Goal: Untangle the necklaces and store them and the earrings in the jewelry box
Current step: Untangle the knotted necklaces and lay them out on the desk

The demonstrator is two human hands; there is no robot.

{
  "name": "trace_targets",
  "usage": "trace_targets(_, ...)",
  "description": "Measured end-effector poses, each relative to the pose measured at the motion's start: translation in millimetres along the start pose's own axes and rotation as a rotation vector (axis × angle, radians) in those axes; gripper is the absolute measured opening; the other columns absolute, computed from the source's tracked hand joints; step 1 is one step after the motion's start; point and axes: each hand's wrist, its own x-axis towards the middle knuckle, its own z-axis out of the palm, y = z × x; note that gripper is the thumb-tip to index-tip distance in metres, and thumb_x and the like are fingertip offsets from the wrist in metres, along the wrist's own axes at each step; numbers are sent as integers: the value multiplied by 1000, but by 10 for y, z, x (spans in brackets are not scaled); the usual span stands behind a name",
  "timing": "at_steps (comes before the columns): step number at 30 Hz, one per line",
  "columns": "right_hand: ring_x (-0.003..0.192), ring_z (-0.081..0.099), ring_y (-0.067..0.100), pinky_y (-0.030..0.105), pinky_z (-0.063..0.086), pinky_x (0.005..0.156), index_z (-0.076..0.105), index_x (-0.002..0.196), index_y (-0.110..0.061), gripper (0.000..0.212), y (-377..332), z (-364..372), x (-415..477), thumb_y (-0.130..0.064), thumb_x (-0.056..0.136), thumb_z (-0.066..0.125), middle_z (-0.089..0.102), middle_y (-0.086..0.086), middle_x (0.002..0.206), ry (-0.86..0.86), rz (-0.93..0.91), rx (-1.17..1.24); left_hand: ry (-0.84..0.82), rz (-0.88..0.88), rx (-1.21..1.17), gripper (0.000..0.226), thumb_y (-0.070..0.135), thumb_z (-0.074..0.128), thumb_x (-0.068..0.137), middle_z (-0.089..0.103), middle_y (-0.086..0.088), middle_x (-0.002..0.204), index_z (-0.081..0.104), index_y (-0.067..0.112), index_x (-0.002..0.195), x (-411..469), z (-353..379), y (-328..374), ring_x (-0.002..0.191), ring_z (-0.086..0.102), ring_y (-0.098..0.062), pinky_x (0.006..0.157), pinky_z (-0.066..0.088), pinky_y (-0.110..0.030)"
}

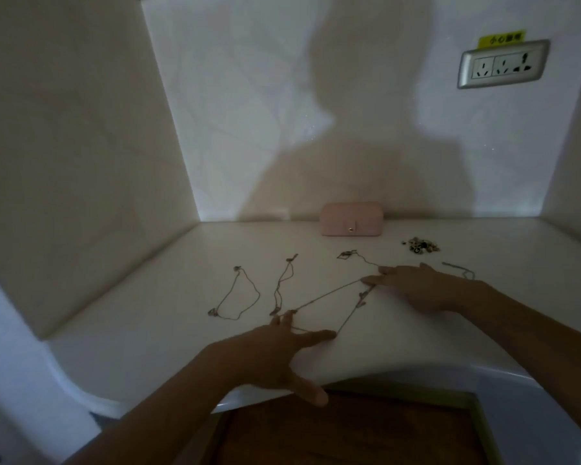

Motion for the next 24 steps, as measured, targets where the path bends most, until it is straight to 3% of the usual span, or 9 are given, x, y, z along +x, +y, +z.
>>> trace_targets(5,145,12,19,49,15,116,3,147,-44,72,188,68,-62,0,95,26,1,-4,159,3,58,-14,-72,59,-66,81,57,65,76,-15,-5,157,9,64,135,-98,-112,-72,143,-5,-34,112,16,-55)
trace_targets(8,145,15,18,47,20,115,4,146,-44,71,233,96,-68,-1,95,27,2,-7,159,16,71,-10,-50,78,-109,67,55,66,77,-5,-1,157,26,59,131,-120,-128,-77,143,5,-29,110,21,-47)
trace_targets(13,145,15,19,49,15,116,2,149,-36,63,257,134,-75,-6,98,25,2,-5,159,41,107,12,5,70,-107,47,55,64,78,13,-1,154,45,44,119,-126,-114,-65,140,18,-26,103,26,-37)
trace_targets(19,144,16,23,51,13,114,0,151,-30,55,367,108,-120,-17,101,20,-2,-2,160,-22,262,-31,-15,-15,-65,42,59,59,79,0,-2,158,53,32,110,-137,-80,-23,142,11,-29,109,23,-42)
trace_targets(24,144,15,26,57,12,114,0,151,-26,55,506,90,-161,-19,102,23,0,2,160,-54,323,-39,-12,-55,-23,43,59,55,82,11,-2,156,55,26,111,-141,-121,42,137,25,-27,100,30,-35)
